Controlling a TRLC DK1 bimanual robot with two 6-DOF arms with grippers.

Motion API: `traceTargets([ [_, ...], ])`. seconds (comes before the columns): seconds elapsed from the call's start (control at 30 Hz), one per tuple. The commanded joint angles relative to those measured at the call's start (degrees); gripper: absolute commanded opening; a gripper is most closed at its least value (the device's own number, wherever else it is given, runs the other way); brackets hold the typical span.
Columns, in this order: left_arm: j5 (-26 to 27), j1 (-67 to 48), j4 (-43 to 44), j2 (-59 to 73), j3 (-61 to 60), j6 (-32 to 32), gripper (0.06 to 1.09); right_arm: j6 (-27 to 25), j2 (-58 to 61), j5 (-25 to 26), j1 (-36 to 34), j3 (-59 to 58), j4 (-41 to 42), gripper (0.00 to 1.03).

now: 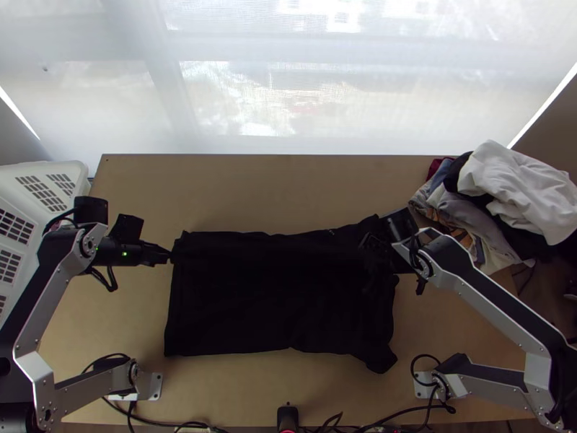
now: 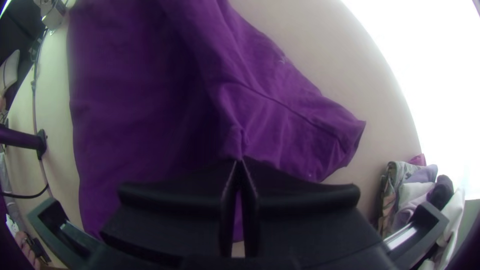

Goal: Fold the t-shirt

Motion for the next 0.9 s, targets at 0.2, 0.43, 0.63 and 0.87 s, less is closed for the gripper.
traceTargets([
  [0.2,0.0,1.0,3.1,-1.6,-8.6,1.5,0.09,0.9,-0.8,0.0,2.1,-8.0,0.0,0.03],
  [0.43,-0.1,1.1,5.2,-1.3,-12.4,2.0,0.09,0.9,0.3,0.0,2.2,-11.7,2.6,0.03],
  [0.63,-0.1,1.0,7.4,-1.1,-17.2,2.1,0.28,2.1,-0.1,0.0,2.1,-11.1,4.2,0.39],
  [0.87,-0.2,0.7,-2.4,-7.7,-13.6,3.3,0.78,3.3,-3.3,0.0,2.0,-7.0,4.1,0.99],
])
